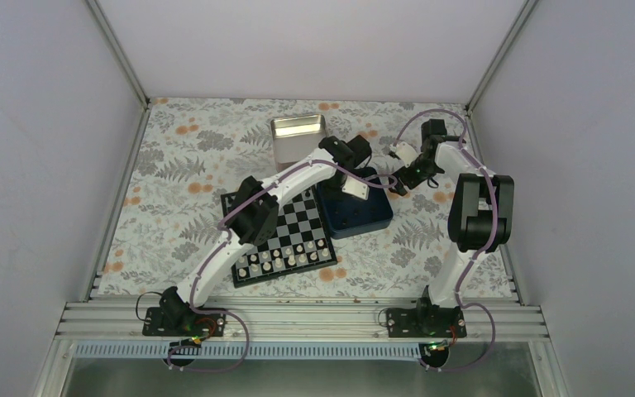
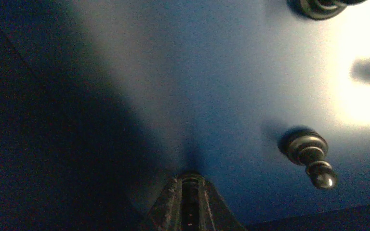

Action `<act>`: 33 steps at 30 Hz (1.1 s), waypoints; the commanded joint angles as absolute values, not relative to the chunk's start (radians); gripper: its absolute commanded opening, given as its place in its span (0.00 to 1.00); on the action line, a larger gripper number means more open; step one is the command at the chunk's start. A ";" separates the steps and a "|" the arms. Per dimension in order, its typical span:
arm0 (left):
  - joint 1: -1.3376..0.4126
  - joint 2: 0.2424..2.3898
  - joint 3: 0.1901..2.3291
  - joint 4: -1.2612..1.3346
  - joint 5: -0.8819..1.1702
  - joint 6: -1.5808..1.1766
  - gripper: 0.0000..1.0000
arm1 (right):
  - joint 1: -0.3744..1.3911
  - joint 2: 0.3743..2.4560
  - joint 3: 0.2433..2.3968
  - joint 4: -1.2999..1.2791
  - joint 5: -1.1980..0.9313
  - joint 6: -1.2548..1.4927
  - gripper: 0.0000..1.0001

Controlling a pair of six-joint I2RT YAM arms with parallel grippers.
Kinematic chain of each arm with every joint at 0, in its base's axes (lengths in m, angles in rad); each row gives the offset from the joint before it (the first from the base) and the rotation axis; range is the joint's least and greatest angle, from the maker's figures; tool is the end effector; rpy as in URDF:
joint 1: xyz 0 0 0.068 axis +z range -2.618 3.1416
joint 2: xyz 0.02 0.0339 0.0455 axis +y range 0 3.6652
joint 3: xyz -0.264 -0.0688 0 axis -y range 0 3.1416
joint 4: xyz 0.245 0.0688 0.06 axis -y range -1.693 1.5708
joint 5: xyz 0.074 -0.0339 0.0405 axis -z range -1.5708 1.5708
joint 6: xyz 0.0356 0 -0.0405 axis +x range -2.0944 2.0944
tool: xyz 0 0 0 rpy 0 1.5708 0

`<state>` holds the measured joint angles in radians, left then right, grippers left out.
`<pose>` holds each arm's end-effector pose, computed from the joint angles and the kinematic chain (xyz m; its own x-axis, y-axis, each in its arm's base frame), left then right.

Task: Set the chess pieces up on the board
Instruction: Pick up the chess piece from the storage box, then place the chess piece on the chessboard.

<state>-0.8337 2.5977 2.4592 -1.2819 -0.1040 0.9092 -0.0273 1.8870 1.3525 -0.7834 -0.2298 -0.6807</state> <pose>0.3477 -0.3775 0.1675 0.1645 0.9863 -0.0111 0.9704 -0.1598 0.1813 0.3708 -0.0020 0.1860 -0.7330 -0.5930 -0.3332 -0.6327 0.7743 0.0139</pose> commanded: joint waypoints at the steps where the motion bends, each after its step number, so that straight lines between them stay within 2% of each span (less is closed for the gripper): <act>1: -0.844 2.626 2.491 -1.300 -0.115 0.918 0.07 | -0.029 1.898 1.348 -0.791 -0.253 -0.692 1.00; 4: -0.846 2.620 2.502 -1.296 -0.119 0.919 0.04 | -0.029 1.900 1.348 -0.791 -0.251 -0.692 1.00; 13: -0.855 2.512 2.571 -1.296 -0.129 0.909 0.04 | -0.029 1.906 1.350 -0.793 -0.243 -0.689 1.00; 18: -0.832 2.379 2.502 -1.298 -0.094 0.856 0.04 | -0.029 1.909 1.350 -0.796 -0.229 -0.686 1.00; 22: -0.771 2.202 2.271 -1.229 -0.042 0.805 0.04 | -0.029 1.907 1.351 -0.798 -0.222 -0.683 1.00; 26: -0.706 1.984 1.857 -1.073 -0.063 0.784 0.05 | -0.029 1.907 1.354 -0.802 -0.214 -0.680 1.00; 33: -0.546 1.750 1.453 -0.940 -0.039 0.747 0.05 | -0.028 1.916 1.364 -0.811 -0.201 -0.674 1.00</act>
